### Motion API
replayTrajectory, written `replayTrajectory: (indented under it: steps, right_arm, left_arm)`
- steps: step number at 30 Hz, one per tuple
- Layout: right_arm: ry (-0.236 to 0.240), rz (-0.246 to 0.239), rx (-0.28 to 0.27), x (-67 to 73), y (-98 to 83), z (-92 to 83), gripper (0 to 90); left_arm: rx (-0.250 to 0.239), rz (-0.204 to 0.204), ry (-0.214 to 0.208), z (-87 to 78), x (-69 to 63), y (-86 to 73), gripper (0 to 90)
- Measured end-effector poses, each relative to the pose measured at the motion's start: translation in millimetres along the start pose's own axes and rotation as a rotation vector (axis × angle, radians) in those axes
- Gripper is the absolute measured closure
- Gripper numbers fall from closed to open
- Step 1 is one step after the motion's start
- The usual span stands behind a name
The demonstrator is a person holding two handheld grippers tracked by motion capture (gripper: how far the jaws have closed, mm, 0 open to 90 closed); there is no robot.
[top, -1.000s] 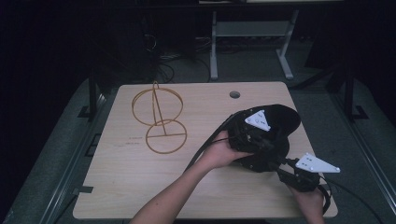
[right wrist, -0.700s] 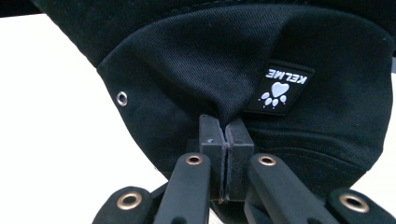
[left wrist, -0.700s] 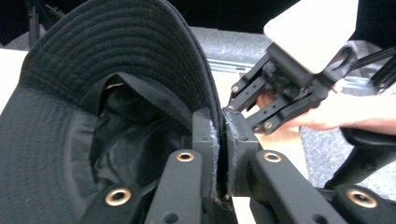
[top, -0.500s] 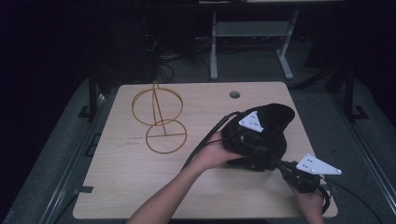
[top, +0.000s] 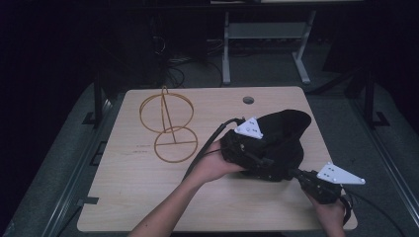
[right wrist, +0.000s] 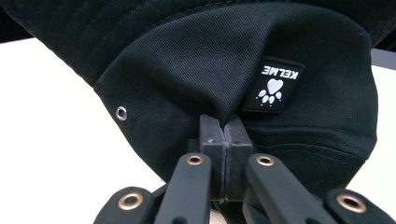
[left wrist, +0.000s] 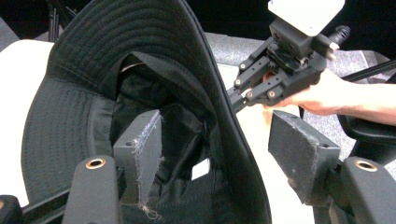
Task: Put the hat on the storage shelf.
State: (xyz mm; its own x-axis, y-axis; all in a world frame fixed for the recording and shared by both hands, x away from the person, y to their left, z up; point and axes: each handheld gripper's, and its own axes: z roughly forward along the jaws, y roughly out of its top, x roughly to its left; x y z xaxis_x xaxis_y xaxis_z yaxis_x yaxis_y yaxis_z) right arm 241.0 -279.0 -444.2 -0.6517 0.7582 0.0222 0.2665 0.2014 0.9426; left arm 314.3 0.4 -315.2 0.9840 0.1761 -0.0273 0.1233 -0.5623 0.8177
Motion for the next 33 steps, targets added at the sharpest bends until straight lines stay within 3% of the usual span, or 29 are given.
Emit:
replayTrajectory:
  steps: [5,11,21,33]
  right_arm:
    - [-0.010,0.013,-0.017,-2.9,3.5,-3.9,89.3]
    - [-0.006,0.027,-0.040,-5.9,13.2,-7.8,89.3]
    - [0.001,0.027,-0.095,-9.2,37.4,-12.9,89.4]
    - [-0.008,-0.024,-0.111,-14.6,71.8,-19.0,89.5]
  left_arm:
    - [-0.009,-0.007,0.033,-15.6,-1.2,-14.8,32.9]
    - [-0.028,-0.062,0.068,-37.9,2.1,-46.8,32.3]
    - [-0.031,-0.071,0.095,-50.4,-1.9,-79.9,32.3]
    - [-0.027,-0.088,0.131,-54.4,-4.3,-117.1,32.3]
